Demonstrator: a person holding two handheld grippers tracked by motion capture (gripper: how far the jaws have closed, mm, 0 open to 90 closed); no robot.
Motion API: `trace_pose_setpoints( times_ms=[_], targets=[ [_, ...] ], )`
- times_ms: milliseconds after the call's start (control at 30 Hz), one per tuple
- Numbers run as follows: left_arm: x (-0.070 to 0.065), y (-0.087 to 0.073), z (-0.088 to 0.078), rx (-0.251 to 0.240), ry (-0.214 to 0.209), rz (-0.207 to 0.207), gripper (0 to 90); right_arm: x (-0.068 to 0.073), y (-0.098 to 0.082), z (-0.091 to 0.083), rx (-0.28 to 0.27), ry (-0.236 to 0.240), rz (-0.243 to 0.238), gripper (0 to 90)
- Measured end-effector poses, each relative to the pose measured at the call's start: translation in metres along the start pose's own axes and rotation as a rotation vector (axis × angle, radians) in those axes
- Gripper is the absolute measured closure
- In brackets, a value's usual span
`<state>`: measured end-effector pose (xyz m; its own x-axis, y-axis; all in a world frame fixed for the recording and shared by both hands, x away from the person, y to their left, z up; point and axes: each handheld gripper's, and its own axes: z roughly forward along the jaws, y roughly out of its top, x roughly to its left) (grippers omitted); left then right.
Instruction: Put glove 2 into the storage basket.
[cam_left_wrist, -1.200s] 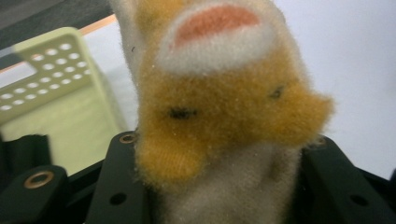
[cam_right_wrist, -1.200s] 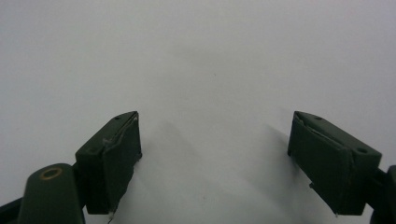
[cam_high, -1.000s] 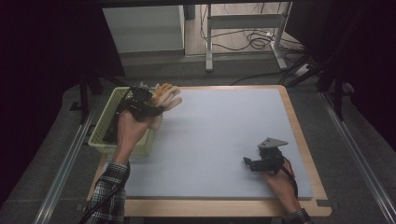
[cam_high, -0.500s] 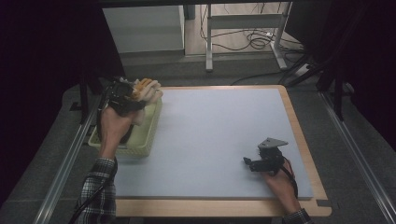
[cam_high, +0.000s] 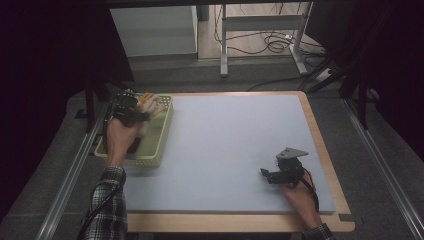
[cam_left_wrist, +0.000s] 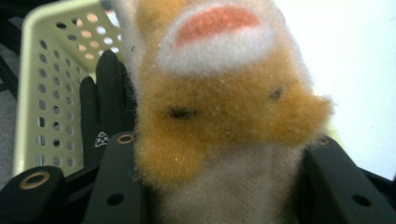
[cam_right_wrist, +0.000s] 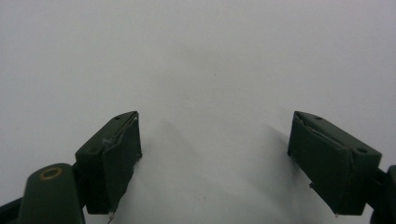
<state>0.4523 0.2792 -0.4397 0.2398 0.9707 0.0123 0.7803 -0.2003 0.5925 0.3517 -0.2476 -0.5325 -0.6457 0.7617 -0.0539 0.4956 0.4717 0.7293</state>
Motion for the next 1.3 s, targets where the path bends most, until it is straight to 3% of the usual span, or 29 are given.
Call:
trace_pose_setpoints(
  times_ms=[367,467,633,667,700,733,900,933,1033,1067,1167,1267,1300],
  targets=[
    [-0.012,-0.002,0.046,0.12,-0.015,0.031,51.7,0.0,0.0,0.0,0.0,0.001,0.0,16.9],
    [-0.015,-0.002,0.051,0.146,-0.017,0.033,51.5,0.0,0.0,0.0,0.0,0.001,0.0,16.9],
    [-0.023,-0.001,0.07,0.229,-0.059,0.032,47.4,0.0,0.0,0.0,0.0,0.001,0.0,16.9],
    [-0.021,-0.002,0.071,0.23,-0.073,0.013,46.6,0.0,0.0,0.0,-0.001,0.001,0.0,16.9],
    [-0.019,-0.003,0.071,0.223,-0.054,0.014,42.2,0.0,0.0,0.0,-0.001,0.001,0.0,16.9],
    [-0.016,-0.004,0.071,0.223,-0.036,0.017,31.7,0.0,0.0,0.0,-0.001,0.001,-0.001,16.9],
    [-0.014,-0.006,0.063,0.199,-0.045,0.03,14.1,0.0,0.0,0.0,0.0,0.001,0.0,16.9],
    [-0.016,-0.005,0.057,0.187,-0.06,0.034,13.1,0.0,0.0,0.0,0.0,0.001,0.0,16.9],
    [-0.018,-0.003,0.047,0.172,-0.054,0.057,13.0,0.0,0.0,0.0,0.0,0.001,-0.001,16.9],
    [-0.018,-0.001,0.037,0.153,-0.051,0.071,12.5,0.0,0.0,0.0,0.0,0.001,-0.001,16.9],
    [-0.014,0.002,0.025,0.113,-0.053,0.06,13.1,0.0,0.0,0.0,0.0,0.001,0.0,16.9],
    [-0.006,0.004,0.012,0.067,-0.014,0.035,19.9,0.0,0.0,0.0,0.0,0.001,0.0,16.9],
    [-0.003,0.004,0.01,0.064,-0.003,0.031,27.3,0.0,0.0,0.0,0.0,0.001,0.0,16.9]
  ],
)
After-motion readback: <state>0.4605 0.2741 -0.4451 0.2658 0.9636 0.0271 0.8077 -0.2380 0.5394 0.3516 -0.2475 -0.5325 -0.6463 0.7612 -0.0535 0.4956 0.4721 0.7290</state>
